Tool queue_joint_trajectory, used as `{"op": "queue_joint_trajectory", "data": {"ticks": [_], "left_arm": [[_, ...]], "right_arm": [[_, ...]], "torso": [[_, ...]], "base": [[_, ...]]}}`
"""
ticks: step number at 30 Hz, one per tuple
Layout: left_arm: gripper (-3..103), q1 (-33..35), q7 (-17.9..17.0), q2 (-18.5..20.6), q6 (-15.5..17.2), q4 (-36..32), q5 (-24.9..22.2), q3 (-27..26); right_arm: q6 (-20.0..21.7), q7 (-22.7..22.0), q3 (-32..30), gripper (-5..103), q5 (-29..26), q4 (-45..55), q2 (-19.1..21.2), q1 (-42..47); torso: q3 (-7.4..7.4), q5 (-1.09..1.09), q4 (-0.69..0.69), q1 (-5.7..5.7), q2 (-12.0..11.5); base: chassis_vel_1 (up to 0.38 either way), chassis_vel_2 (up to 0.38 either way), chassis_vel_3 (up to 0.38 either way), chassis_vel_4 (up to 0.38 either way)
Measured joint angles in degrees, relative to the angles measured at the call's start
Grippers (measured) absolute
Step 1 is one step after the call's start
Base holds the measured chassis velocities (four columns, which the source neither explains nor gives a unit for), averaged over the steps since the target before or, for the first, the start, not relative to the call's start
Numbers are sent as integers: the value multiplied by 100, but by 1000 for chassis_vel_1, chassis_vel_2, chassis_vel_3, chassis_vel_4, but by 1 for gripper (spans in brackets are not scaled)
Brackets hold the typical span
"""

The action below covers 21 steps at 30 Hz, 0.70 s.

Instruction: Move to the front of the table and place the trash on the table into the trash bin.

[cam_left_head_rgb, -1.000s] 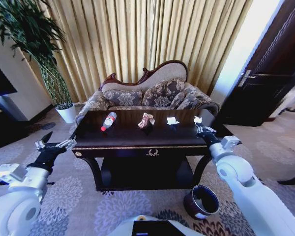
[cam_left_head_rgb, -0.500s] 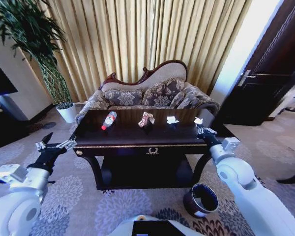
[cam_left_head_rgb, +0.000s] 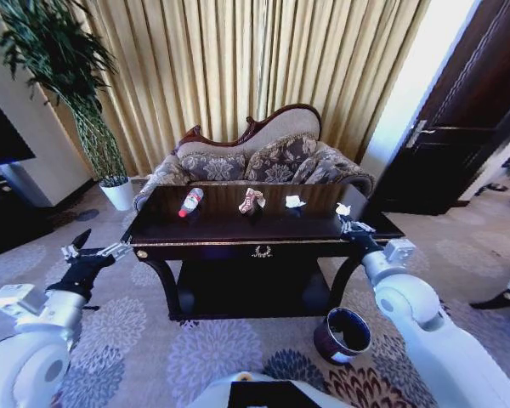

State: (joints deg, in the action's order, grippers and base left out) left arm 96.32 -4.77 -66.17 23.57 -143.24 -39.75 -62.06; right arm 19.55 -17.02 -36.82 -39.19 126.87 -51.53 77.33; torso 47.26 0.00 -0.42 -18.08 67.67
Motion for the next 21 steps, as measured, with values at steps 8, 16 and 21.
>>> {"op": "queue_joint_trajectory", "data": {"ticks": [8,16,21], "left_arm": [[100,-20,5,-2,-4,0,-2,11],[100,-16,22,-29,-7,0,-4,20],[100,-15,25,-37,-26,0,-4,20]], "right_arm": [[-32,-3,0,0,49,-74,-17,20],[-135,37,57,0,153,-260,-119,68],[-272,175,80,0,161,-556,-238,131]], "torso": [[0,0,0,0,0],[0,0,0,0,0],[0,0,0,1,1]], "base": [[64,-63,-58,60],[76,-73,-72,67],[28,-43,-40,38]]}}
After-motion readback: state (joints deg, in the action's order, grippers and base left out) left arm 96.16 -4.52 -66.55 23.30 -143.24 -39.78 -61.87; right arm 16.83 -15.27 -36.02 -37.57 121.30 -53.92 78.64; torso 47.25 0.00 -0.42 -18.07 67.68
